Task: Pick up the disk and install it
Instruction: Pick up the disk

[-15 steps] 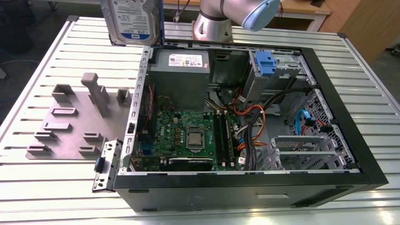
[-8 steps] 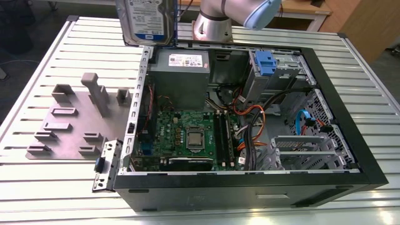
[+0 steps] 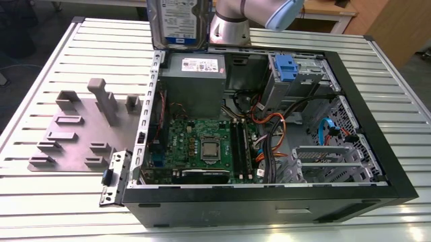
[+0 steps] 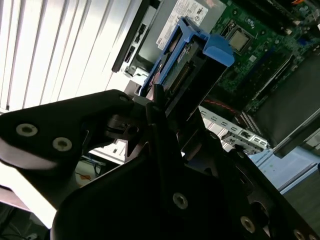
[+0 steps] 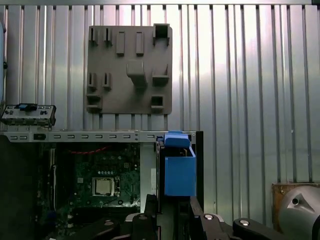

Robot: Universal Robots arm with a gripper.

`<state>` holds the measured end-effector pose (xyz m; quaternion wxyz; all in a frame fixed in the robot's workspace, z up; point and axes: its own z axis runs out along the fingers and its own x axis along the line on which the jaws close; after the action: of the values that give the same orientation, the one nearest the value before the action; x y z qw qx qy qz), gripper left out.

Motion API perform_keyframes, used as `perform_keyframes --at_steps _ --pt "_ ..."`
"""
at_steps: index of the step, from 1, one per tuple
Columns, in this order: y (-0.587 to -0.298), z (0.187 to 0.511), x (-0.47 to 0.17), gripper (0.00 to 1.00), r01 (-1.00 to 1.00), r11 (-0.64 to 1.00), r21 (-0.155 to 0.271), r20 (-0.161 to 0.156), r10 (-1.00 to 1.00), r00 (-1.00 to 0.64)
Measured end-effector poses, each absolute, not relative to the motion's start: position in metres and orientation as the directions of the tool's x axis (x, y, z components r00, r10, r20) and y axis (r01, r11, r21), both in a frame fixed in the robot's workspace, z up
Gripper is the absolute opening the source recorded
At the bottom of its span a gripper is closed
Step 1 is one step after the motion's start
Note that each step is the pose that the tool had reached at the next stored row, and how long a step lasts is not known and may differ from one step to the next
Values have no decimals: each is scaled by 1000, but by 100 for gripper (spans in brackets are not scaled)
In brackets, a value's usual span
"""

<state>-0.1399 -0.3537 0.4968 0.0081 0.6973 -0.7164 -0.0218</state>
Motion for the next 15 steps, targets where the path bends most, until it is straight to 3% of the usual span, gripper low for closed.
perform_keyframes --at_steps 15 --pt "-354 497 -77 35 -999 26 43 -19 -999 -27"
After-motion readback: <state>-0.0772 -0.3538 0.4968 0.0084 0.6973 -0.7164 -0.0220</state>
